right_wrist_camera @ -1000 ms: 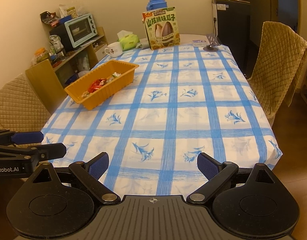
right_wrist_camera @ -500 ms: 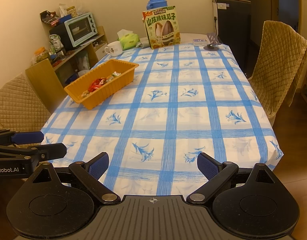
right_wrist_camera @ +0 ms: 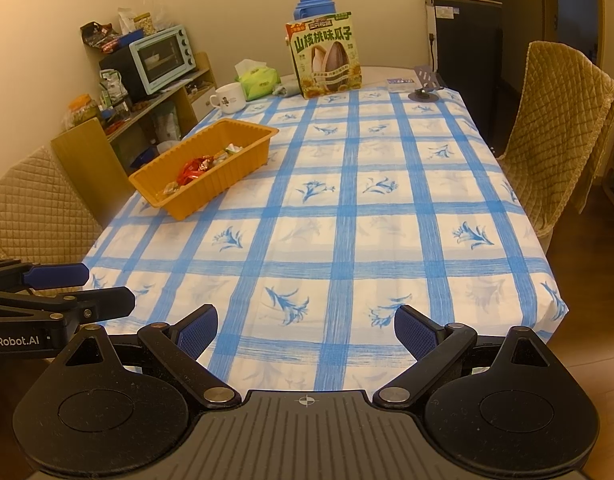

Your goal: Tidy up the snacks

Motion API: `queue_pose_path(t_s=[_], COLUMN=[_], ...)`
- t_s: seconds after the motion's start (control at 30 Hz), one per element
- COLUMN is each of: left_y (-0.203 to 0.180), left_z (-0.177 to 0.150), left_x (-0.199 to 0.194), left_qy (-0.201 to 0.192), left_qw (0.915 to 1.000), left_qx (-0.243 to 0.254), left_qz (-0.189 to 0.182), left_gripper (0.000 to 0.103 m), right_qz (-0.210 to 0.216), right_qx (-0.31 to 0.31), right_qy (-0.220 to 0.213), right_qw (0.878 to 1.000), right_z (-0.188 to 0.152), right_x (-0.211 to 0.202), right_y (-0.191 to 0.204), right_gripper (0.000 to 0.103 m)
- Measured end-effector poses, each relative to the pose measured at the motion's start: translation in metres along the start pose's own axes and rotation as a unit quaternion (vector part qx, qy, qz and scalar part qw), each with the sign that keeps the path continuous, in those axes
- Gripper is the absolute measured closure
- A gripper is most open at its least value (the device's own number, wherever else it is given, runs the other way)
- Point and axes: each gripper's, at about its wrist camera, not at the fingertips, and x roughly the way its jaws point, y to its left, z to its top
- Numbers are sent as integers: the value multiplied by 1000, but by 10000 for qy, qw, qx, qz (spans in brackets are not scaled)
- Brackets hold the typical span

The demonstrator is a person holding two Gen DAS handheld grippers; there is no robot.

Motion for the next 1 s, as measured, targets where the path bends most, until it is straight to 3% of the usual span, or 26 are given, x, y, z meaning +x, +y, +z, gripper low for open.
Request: queue_pose_path(t_s=[1.0], left_y=[5], left_z=[1], left_x=[2], left_qy=[-2], left_qw=[10000], left_qx=[-51], left_qz=[23], left_gripper=[31], right_qz=[62], right_qx=[-70], right_qy=[32], right_qw=[10000], right_z=[3], right_x=[7], right_y=[9], right_gripper=[8])
